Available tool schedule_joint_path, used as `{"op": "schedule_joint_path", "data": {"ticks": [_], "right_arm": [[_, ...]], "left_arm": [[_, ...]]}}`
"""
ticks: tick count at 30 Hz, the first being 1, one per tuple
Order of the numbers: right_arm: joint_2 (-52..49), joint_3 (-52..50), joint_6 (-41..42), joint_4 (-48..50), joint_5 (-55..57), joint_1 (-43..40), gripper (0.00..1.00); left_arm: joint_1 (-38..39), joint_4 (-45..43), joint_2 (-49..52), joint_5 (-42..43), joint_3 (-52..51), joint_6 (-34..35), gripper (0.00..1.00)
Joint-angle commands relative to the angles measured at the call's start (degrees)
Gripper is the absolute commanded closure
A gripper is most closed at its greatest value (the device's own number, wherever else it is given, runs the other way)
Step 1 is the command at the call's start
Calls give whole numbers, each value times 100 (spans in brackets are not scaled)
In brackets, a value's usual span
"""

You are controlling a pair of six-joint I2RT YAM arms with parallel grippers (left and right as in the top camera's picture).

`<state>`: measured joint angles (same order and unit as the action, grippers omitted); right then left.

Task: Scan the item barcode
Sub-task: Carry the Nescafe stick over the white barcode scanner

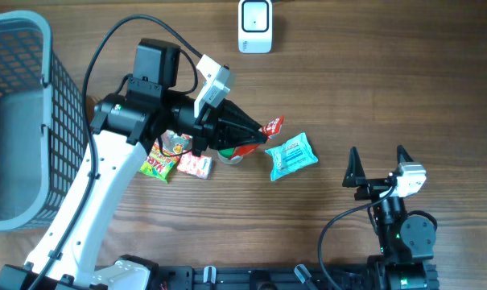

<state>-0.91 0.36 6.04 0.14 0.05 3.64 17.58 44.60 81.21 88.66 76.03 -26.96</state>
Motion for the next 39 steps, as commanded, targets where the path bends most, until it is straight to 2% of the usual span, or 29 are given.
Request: {"op": "schedule_joint_path", "data": {"ticks": [1, 2, 4, 6, 12, 15, 27, 32, 39], "right_arm": [[11, -4, 50, 20, -46, 4, 0], [11, -7, 50, 20, -46, 4, 0], [11, -7, 48, 20, -44, 4, 0], [11, -7, 48, 20, -46, 4, 0], [11, -7, 50, 20, -46, 4, 0], [11, -7, 35, 20, -46, 4, 0], [11, -7, 37, 20, -44, 4, 0], [11, -7, 35, 20, -44, 4, 0], [11, -7, 35, 20, -46, 4, 0]], "left_arm": [[15, -83, 81, -184, -7, -66, 96], [17, -109, 133, -844, -4, 249, 96], [66, -199, 264, -2234, -7, 1419, 96], [151, -275, 380, -3550, -7, 2120, 96], [245, -1281, 586, -6000, -4, 3294, 96], [256, -1845, 765, -6972, -4, 3539, 96], [282, -4079, 2288, -8599, -4, 3469, 96], [282, -5125, 3029, -8712, 52, 3381, 96], [282, -5320, 4256, -8773, 1147, 3314, 96]]}}
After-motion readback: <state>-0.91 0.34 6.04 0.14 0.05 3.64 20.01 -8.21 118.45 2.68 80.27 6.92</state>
